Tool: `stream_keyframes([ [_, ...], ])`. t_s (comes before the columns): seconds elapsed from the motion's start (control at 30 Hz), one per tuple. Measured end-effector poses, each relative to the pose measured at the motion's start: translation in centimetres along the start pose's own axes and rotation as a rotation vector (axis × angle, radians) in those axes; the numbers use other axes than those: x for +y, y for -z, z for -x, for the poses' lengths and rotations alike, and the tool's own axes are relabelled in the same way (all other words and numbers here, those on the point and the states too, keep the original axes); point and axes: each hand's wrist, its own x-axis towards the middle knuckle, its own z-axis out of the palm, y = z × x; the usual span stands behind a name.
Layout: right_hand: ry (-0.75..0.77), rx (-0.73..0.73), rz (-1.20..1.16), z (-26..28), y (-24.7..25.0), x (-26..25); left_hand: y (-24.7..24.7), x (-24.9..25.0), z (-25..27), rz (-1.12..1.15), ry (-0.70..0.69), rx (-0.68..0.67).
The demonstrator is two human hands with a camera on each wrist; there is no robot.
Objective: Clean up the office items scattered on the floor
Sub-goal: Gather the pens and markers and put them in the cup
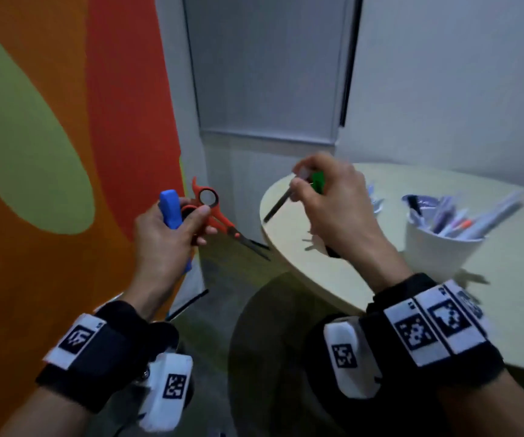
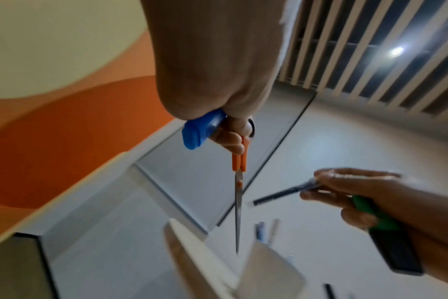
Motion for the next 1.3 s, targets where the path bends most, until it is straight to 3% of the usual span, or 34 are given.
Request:
stream_keyframes([
  [0.13, -0.049, 0.142, 0.119, -2.7, 7.0, 1.7, -3.9, 4.4, -0.1, 0.089, -0.044, -0.024],
  [0.23, -0.144, 0.154, 0.172, -4.2, 9.3, 4.3, -6.6, 6.3, -0.4, 0.127, -0.077, -0.051],
  [0.4, -0.307, -0.117, 0.289, -5.4, 9.0, 7.3, -12.3, 7.7, -0.5, 0.098, -0.058, -0.149],
  [0.5, -0.359, -0.341, 0.351, -5.8, 8.6, 7.5, -15.1, 6.8, -1.0, -0.063, -0.074, -0.206],
  [0.57, -0.365, -0.377, 0.38, -6.0, 9.3, 7.0, -16.6, 6.2, -1.4, -0.176, -0.077, -0.223],
  [0.7, -0.321, -0.225, 0.261, -6.8, 12.7, 5.3, -18.5, 3.9, -2.9, -0.336, -0.038, -0.278],
  [0.93, -0.361, -0.083, -0.291, -6.7, 19.0, 5.6, -20.9, 1.3, -3.4, -0.539, 0.002, -0.421],
  [1.07, -0.325, 0.039, -0.285, -5.2, 21.0, 8.4, -20.7, 1.1, -2.9, -0.588, -0.113, -0.291],
  [1.2, -0.335, 0.007, -0.237, -2.8, 20.7, 10.6, -20.5, 3.7, -2.2, -0.398, -0.026, -0.146],
  [1.3, -0.338, -0.085, -0.121, -1.8, 20.0, 11.3, -21.2, 7.6, -1.3, -0.097, 0.041, -0.186],
])
